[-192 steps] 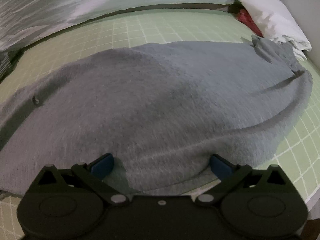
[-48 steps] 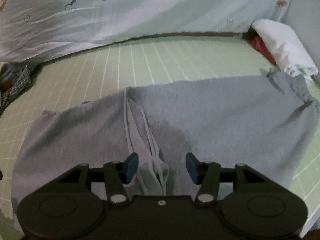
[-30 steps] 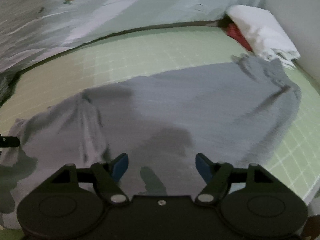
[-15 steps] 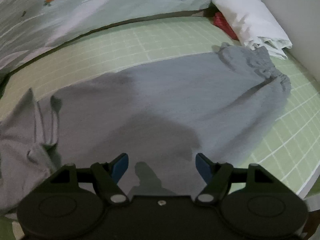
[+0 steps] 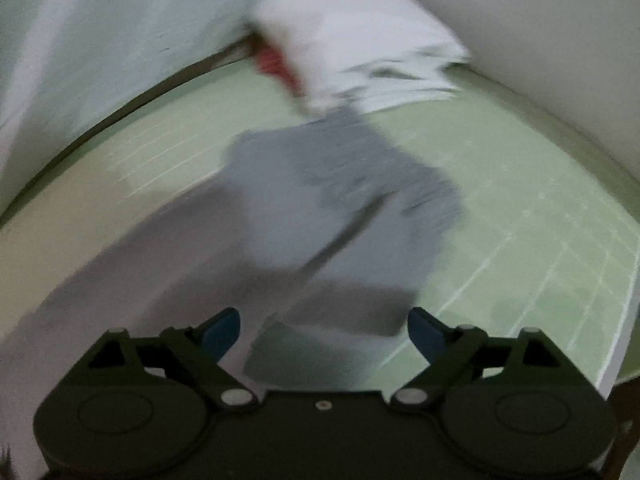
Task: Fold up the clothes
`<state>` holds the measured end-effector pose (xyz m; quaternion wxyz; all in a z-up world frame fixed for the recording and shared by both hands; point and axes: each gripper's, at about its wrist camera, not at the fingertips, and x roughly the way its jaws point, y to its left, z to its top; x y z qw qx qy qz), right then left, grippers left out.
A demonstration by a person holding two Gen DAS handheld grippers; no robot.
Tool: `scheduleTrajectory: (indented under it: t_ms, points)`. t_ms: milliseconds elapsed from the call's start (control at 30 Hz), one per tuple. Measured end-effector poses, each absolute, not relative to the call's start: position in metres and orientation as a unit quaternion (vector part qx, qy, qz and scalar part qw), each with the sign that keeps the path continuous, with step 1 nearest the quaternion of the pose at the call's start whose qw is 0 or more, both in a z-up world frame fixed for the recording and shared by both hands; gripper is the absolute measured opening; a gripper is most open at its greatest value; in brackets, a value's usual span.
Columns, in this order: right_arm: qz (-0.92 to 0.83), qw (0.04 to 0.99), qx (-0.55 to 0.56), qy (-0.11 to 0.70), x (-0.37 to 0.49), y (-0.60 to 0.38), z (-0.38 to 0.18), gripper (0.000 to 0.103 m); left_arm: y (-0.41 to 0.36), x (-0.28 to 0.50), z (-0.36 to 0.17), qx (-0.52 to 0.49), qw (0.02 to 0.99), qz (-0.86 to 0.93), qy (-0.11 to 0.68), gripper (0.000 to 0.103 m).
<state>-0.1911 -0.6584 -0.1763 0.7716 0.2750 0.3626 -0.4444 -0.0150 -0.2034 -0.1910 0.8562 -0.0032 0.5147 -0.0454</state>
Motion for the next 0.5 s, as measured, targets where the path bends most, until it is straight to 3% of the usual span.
scheduleTrajectory:
  t_ms: [367,433,500]
  points:
    - [-0.46,0.76,0.289,0.358,-0.192,-0.723,-0.195,0.1,-0.241,-0.034,-0.211,0.074,0.831,-0.026,0.55,0.102]
    - [-0.459,0.762,0.282,0.358,-0.191,-0.724,-0.196,0.1,-0.241,-0.033,-0.213,0.073,0.831,-0.024,0.551,0.103]
    - [-0.466,0.762,0.276,0.355,-0.191,-0.723,-0.196,0.087,-0.239,-0.03,-0.214,0.062,0.83,-0.025,0.554,0.103]
